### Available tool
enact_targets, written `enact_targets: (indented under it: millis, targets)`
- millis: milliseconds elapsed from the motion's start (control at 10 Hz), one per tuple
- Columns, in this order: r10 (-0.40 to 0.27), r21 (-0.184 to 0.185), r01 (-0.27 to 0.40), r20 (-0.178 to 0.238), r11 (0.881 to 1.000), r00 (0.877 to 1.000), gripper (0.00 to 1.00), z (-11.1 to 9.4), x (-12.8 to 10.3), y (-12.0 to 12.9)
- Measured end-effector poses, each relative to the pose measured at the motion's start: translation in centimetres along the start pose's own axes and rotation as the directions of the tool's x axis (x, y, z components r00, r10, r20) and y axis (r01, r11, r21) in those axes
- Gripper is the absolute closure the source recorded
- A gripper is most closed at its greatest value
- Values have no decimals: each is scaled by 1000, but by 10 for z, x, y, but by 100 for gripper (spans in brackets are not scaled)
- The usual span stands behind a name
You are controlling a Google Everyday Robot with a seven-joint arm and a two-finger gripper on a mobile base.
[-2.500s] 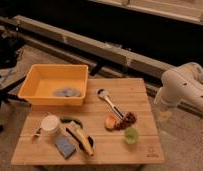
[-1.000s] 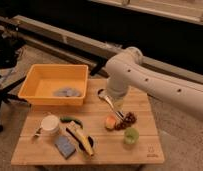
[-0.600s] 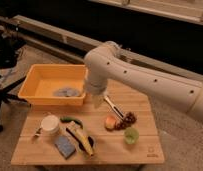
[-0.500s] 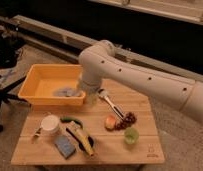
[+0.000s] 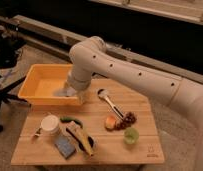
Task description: Place towel in plastic cup
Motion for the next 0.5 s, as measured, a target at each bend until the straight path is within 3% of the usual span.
enact_targets:
  millis: [300, 500]
  targets:
    - [0, 0, 0, 0, 1000, 1000, 35, 0, 0, 0]
    - [-16, -27, 16, -15, 1000, 1000, 35, 3, 5, -2]
